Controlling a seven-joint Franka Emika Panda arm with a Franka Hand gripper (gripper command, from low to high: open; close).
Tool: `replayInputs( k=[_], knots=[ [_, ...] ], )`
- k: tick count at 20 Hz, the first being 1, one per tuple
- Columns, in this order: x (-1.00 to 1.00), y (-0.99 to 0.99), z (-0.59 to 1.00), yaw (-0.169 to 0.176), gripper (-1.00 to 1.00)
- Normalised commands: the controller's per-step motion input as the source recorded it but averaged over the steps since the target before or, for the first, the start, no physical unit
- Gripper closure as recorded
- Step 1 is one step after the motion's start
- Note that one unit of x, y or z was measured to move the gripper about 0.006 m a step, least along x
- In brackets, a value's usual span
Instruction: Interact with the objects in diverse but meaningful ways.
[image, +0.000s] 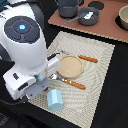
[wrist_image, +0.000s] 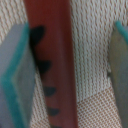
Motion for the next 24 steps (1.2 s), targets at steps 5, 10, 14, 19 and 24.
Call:
replayInputs(
  k=[5,10,14,19,24],
  knots=[
    [-0.17,0.09,-0.04,-0.023,1.0],
    [0.14,0.3,0.51,-0.02,1.0],
    [0.34,0.64,1.0,-0.01,1.0],
    [0.38,0.79,0.94,-0.01,1.0],
    [0.34,0.81,0.64,-0.007,1.0]
  ],
)
